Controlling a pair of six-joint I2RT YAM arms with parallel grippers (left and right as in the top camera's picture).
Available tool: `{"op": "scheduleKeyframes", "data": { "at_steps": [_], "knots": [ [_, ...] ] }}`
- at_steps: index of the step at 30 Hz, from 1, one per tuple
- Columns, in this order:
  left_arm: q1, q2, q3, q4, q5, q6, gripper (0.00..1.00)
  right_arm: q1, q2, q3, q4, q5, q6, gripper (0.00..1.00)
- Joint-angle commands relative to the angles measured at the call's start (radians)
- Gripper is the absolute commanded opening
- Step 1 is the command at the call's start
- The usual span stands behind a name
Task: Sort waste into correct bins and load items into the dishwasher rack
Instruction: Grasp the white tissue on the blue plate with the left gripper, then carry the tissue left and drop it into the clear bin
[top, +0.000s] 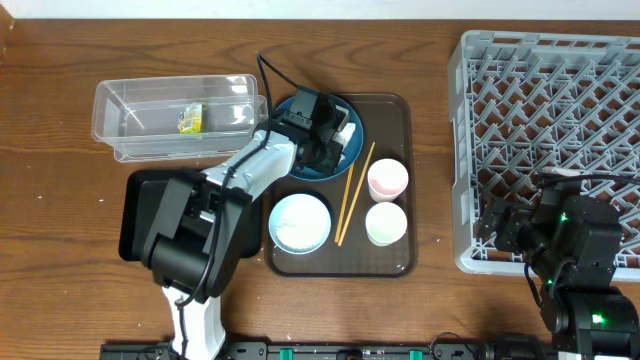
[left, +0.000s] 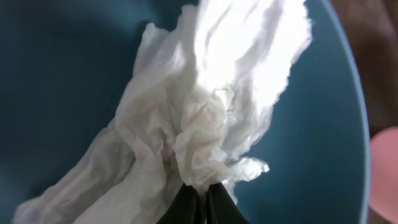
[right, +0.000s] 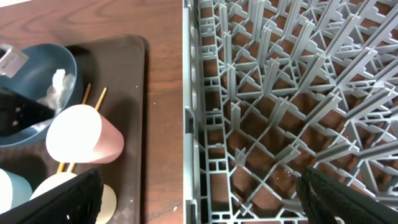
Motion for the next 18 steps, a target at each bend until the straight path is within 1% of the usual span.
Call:
{"op": "scheduleKeyframes", "data": {
  "at_steps": [1,5,10,13,18],
  "knots": [
    [0.025,-0.114,-0.006,-0.042,-0.074,0.006,0.06,0.013,-0.003,0.022,0.0,-0.005,0.008,0.98],
    [0.069,-0.227,-0.006,-0.097,-0.161,0.006,0.06,0.013,-0.003,0.022,0.0,-0.005,0.008,0.98],
    [0.161,-0.339,-0.006,-0.093,-0.222,0.006,0.06,0.013,-0.003,0.022,0.0,-0.005,0.008,0.98],
    [0.229,-0.361,-0.006,-0.082,-0.232,0.006,0.06,0.013,-0.003,0.022,0.0,-0.005,0.008,0.98],
    [0.328,-0.346,-0.006,-0.054,-0.232,0.006,0.07,0.013,-0.003,0.022,0.0,-0.005,0.008,0.98]
  ]
}}
